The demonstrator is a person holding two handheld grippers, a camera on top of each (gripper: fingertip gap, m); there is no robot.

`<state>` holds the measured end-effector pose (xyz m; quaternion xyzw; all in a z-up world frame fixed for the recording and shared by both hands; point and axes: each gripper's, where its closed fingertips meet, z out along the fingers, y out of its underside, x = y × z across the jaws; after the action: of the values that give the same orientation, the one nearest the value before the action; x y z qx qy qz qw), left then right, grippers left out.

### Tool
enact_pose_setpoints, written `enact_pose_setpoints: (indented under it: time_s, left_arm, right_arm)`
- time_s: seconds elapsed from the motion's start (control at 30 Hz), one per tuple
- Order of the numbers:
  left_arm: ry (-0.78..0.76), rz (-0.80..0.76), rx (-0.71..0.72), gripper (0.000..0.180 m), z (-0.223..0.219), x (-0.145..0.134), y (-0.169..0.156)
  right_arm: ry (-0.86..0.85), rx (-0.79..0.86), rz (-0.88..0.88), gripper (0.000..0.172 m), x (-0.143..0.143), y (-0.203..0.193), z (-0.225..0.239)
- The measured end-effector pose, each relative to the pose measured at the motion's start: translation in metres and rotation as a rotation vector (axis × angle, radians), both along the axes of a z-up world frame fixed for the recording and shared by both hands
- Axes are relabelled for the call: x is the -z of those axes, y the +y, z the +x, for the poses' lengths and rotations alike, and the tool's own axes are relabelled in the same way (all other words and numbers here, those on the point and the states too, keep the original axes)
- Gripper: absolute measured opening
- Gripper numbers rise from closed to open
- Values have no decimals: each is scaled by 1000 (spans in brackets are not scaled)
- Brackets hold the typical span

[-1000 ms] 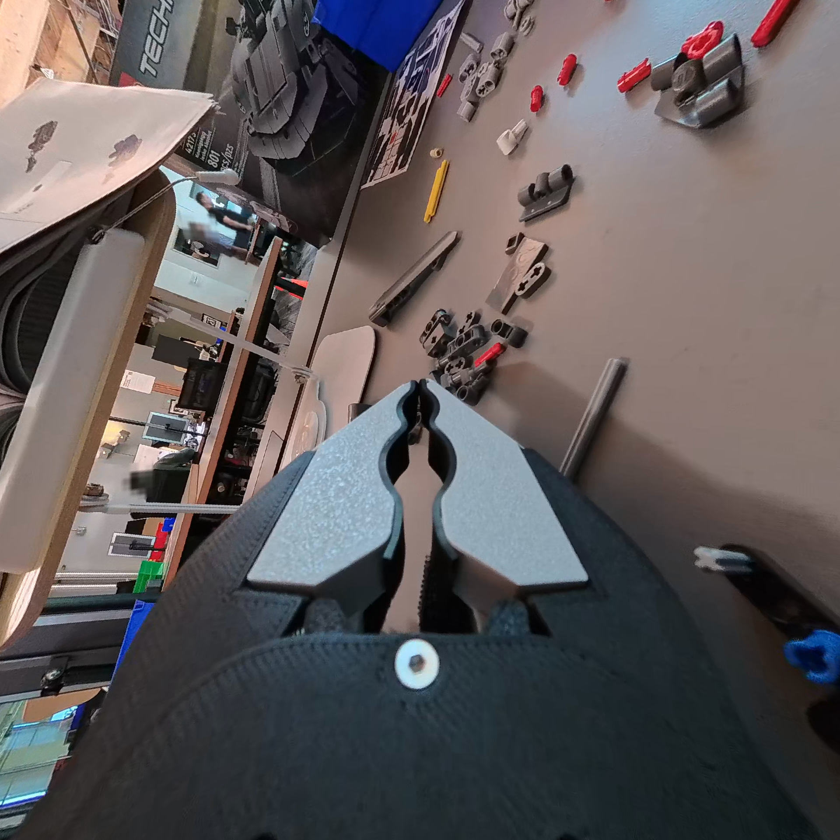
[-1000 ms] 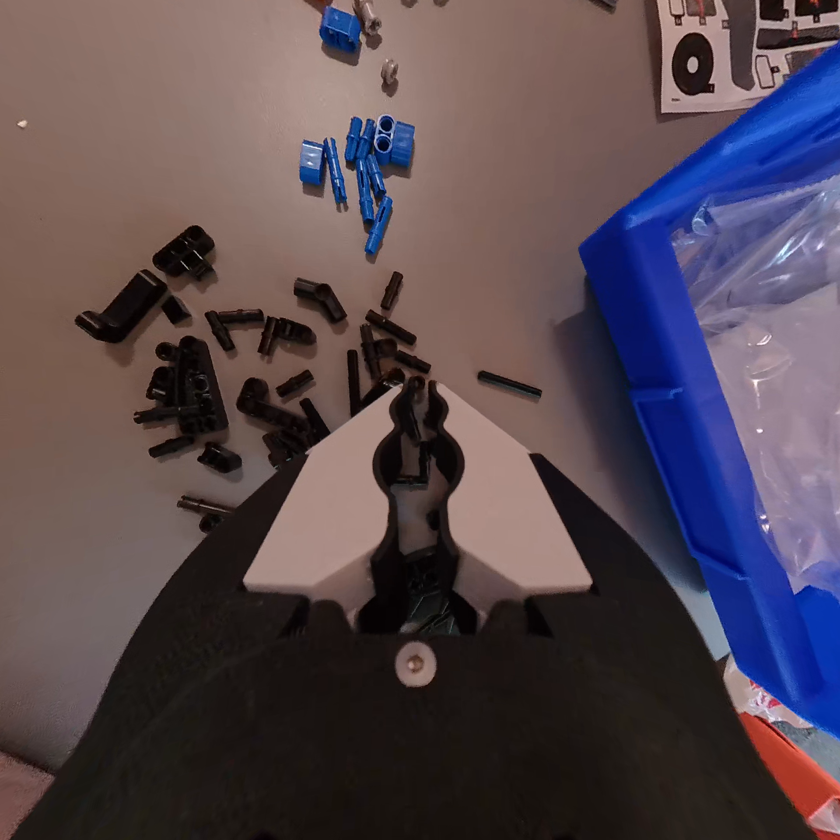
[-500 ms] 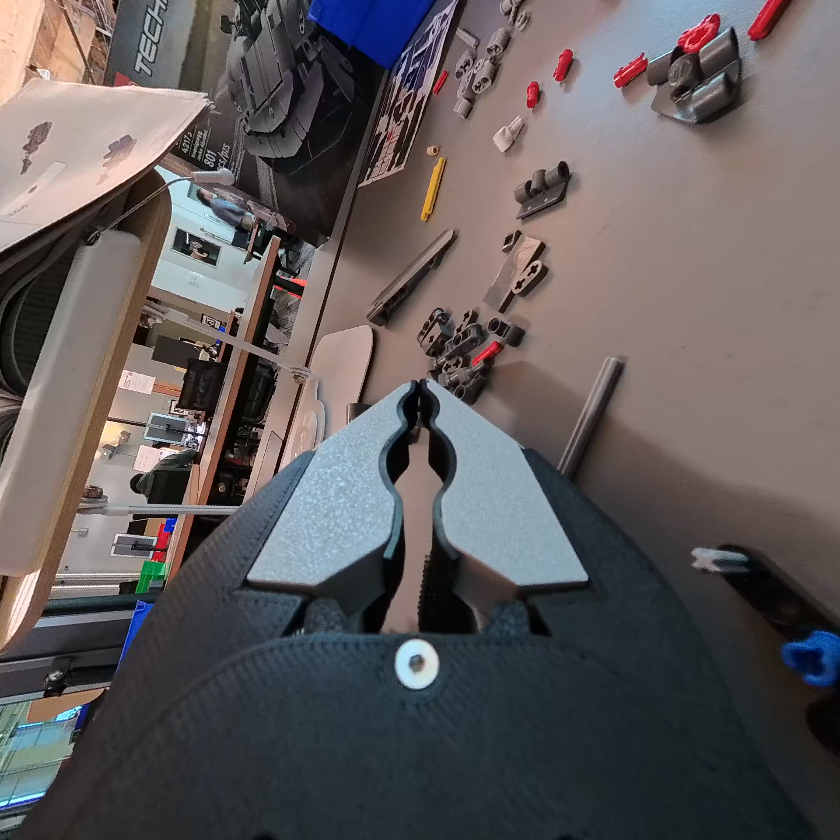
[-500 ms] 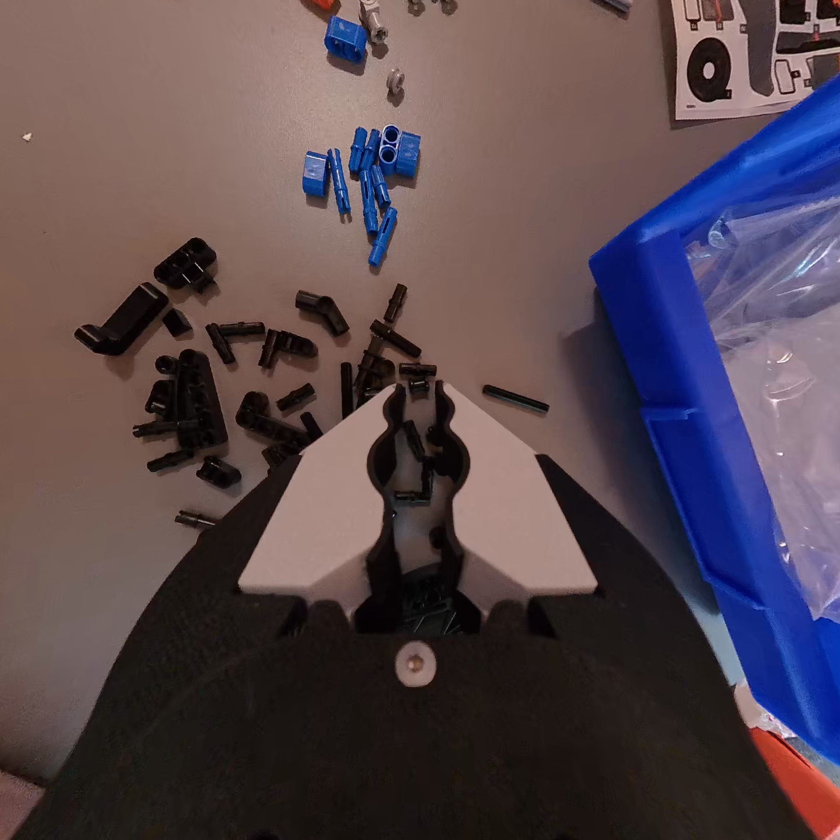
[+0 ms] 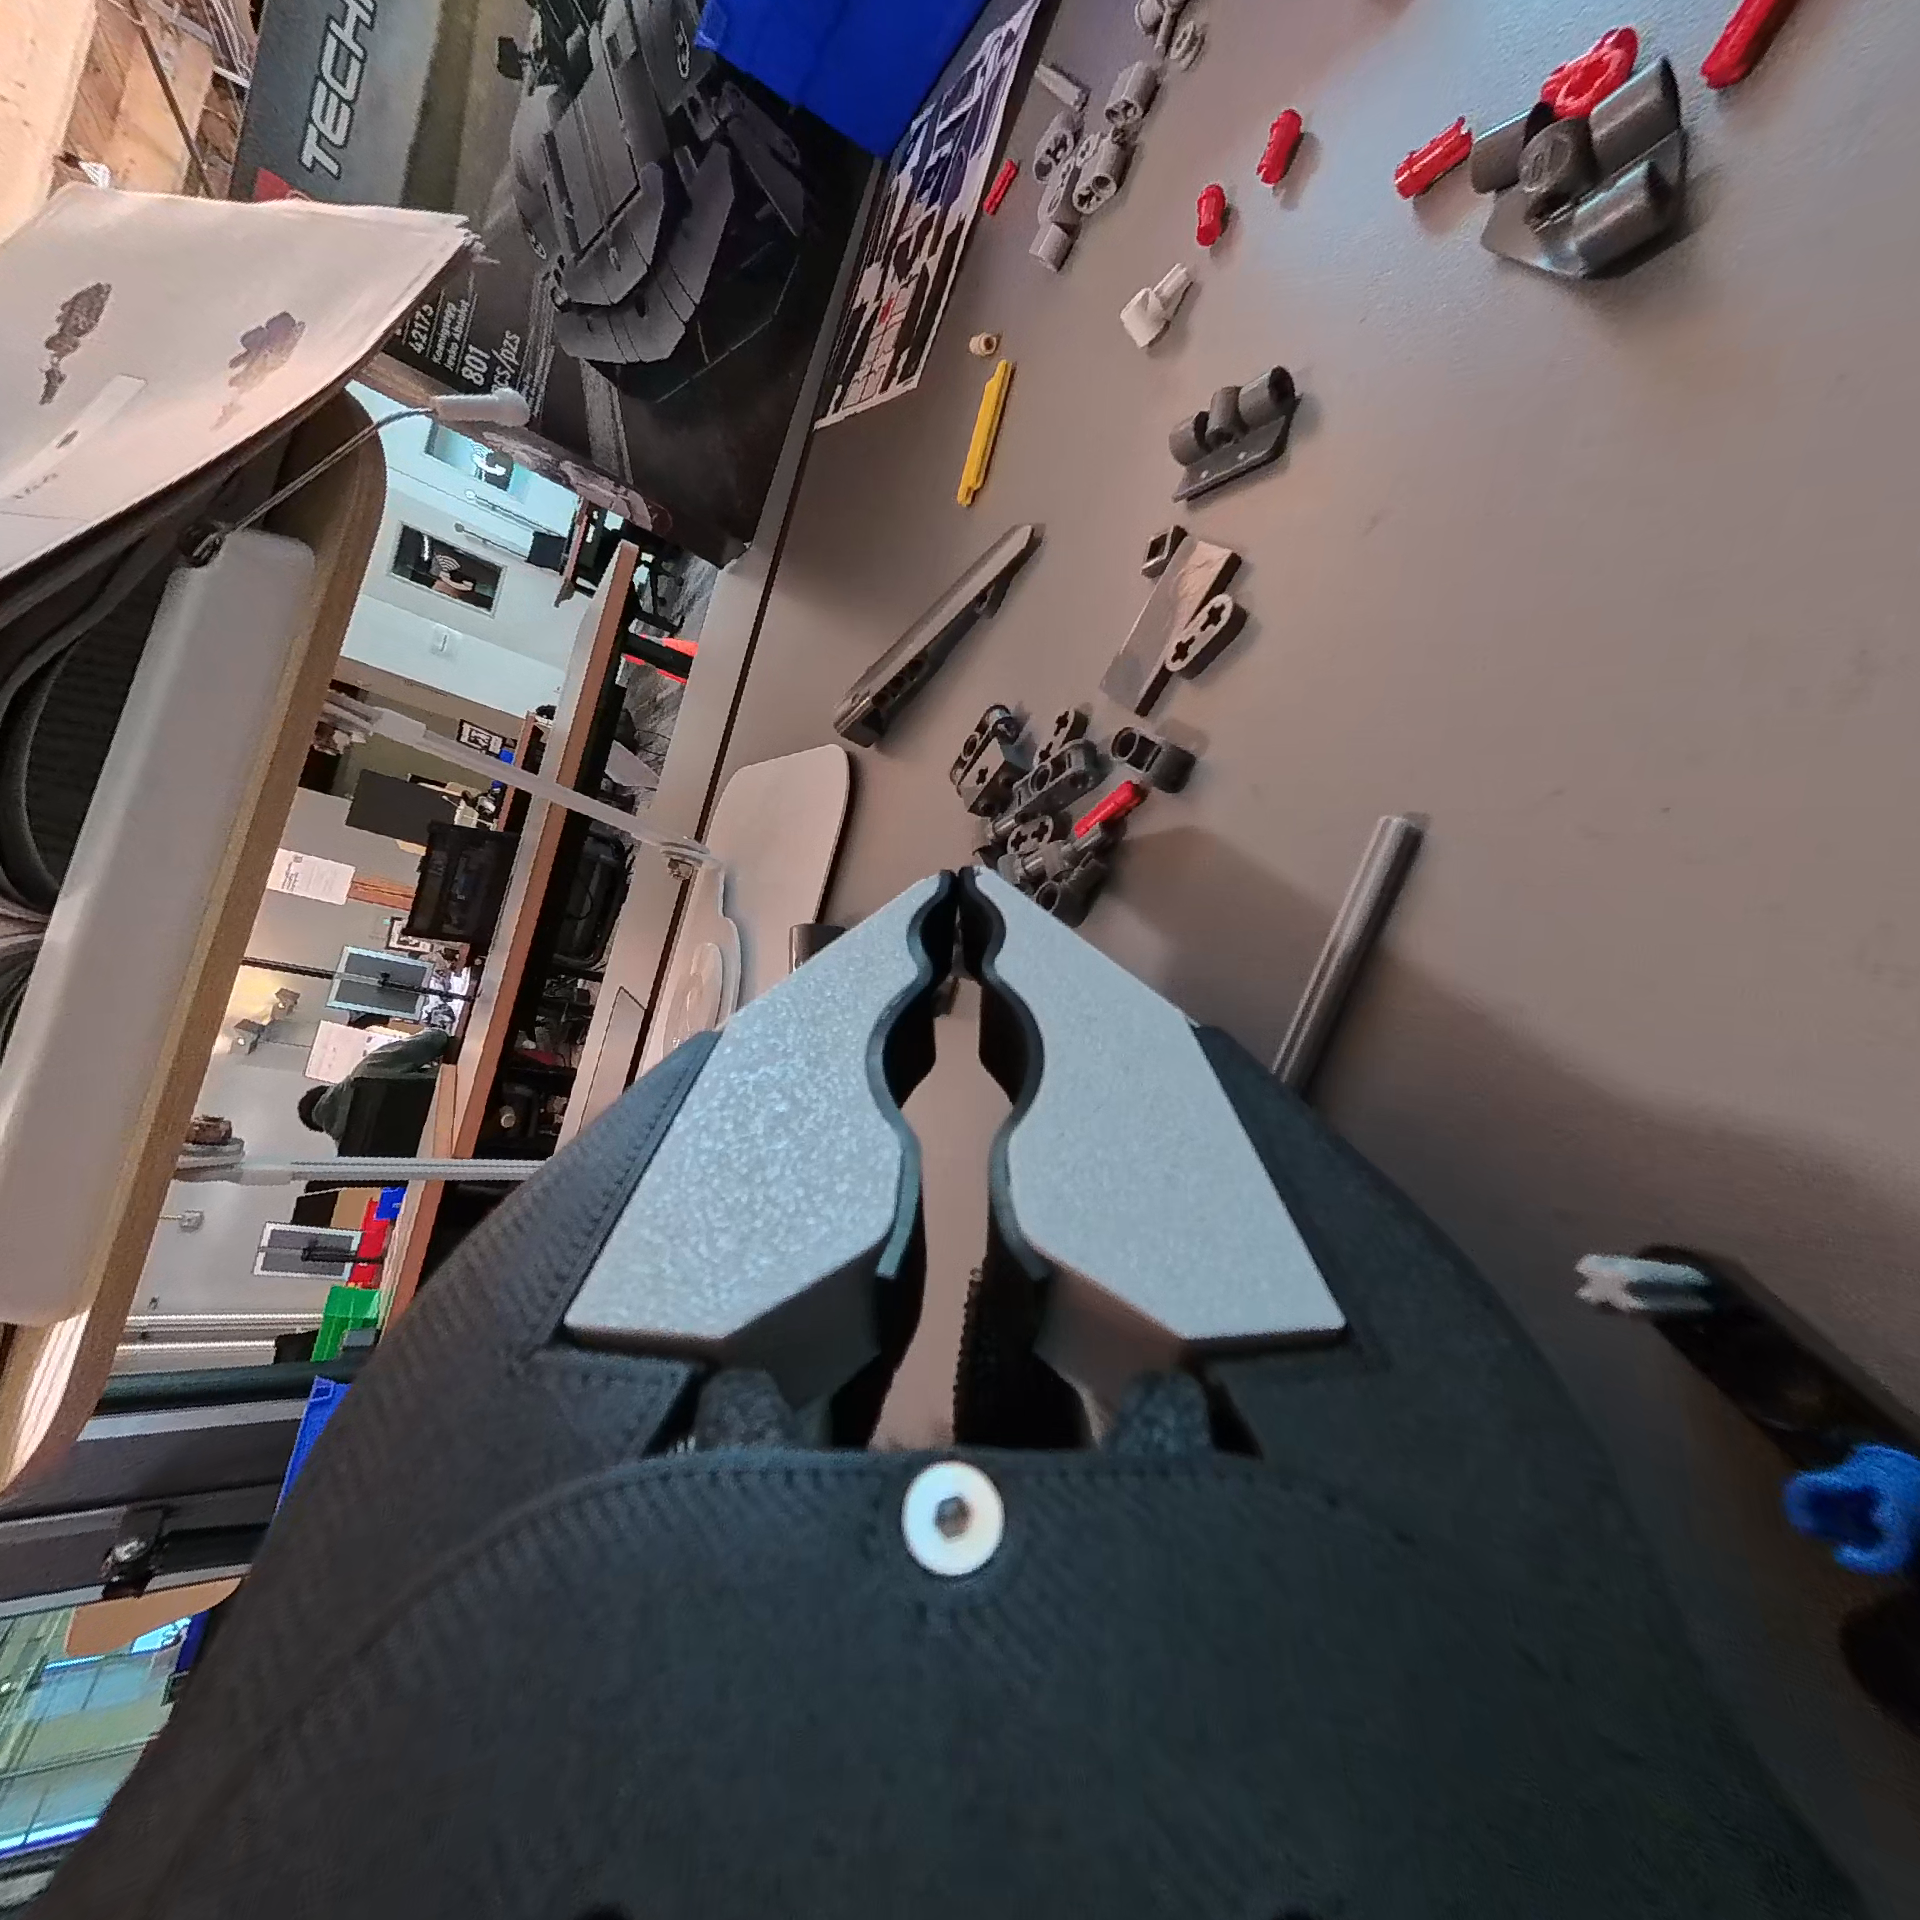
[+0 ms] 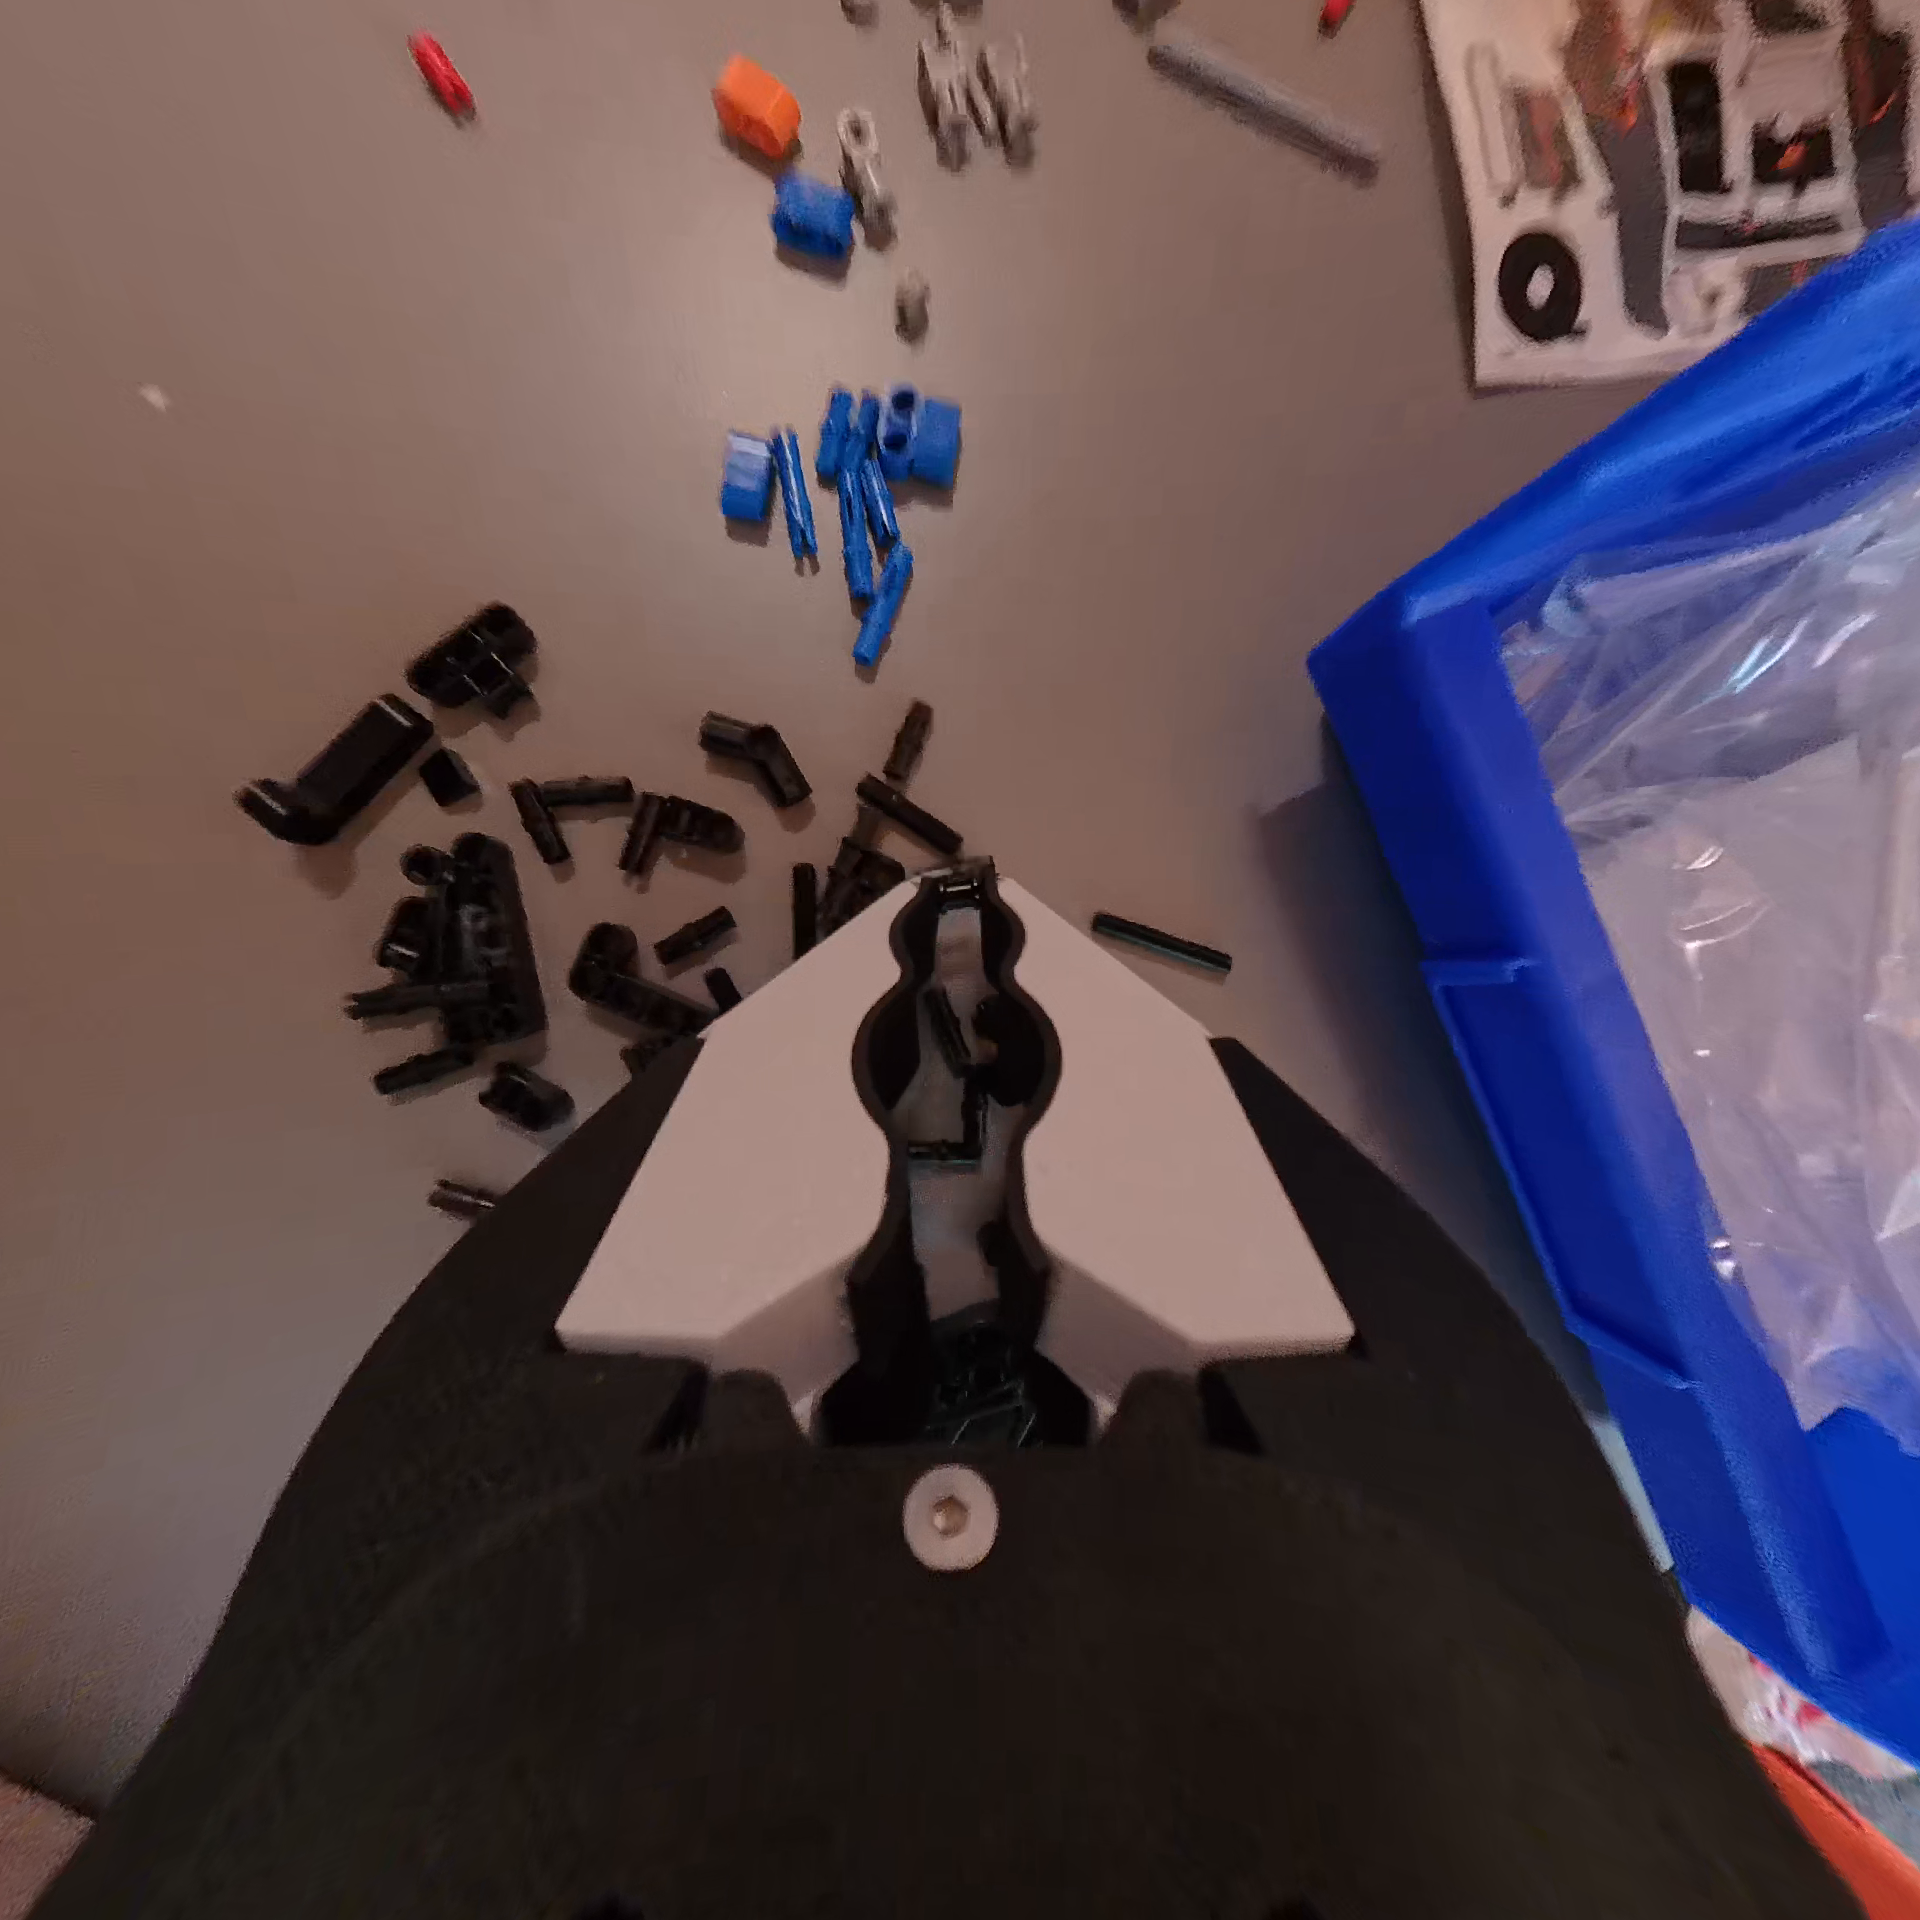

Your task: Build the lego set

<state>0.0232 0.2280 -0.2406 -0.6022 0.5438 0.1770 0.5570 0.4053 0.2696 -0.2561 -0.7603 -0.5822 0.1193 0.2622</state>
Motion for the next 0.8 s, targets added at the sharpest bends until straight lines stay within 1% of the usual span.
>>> enact_pose_setpoints:
  time_s: [0.1, 0.23, 0.3, 0.37, 0.5, 0.6, 0.7, 0.8]
  left_arm:
    - [-1, 1, 0, 0, 0, 0, 0]
    - [-10, 3, 1, 0, 0, -2, 0]
    - [-23, -1, 6, 0, 1, -3, -1]
    - [-47, -7, 13, 0, 2, -6, -3]
    - [-95, -16, 23, 0, 2, -13, -5]
    - [-107, -7, 34, 0, 2, -18, -8]
    - [-107, 1, 55, 0, 5, -21, -13]
    - [-127, 0, 69, 0, 7, -26, -16]
  right_arm:
    - [60, -29, 61, 4, -27, -8, -18]
    - [116, -171, 137, 5, -61, -43, -77]
    - [152, -246, 141, 5, -71, -67, -112]
    - [174, -306, 136, 5, -72, -90, -145]
    - [166, -376, 91, 5, -51, -128, -195]
    - [156, -407, 34, 5, -26, -152, -226]
    - [107, -403, 9, 5, -3, -163, -242]
    - [63, -382, 20, 5, 6, -163, -248]
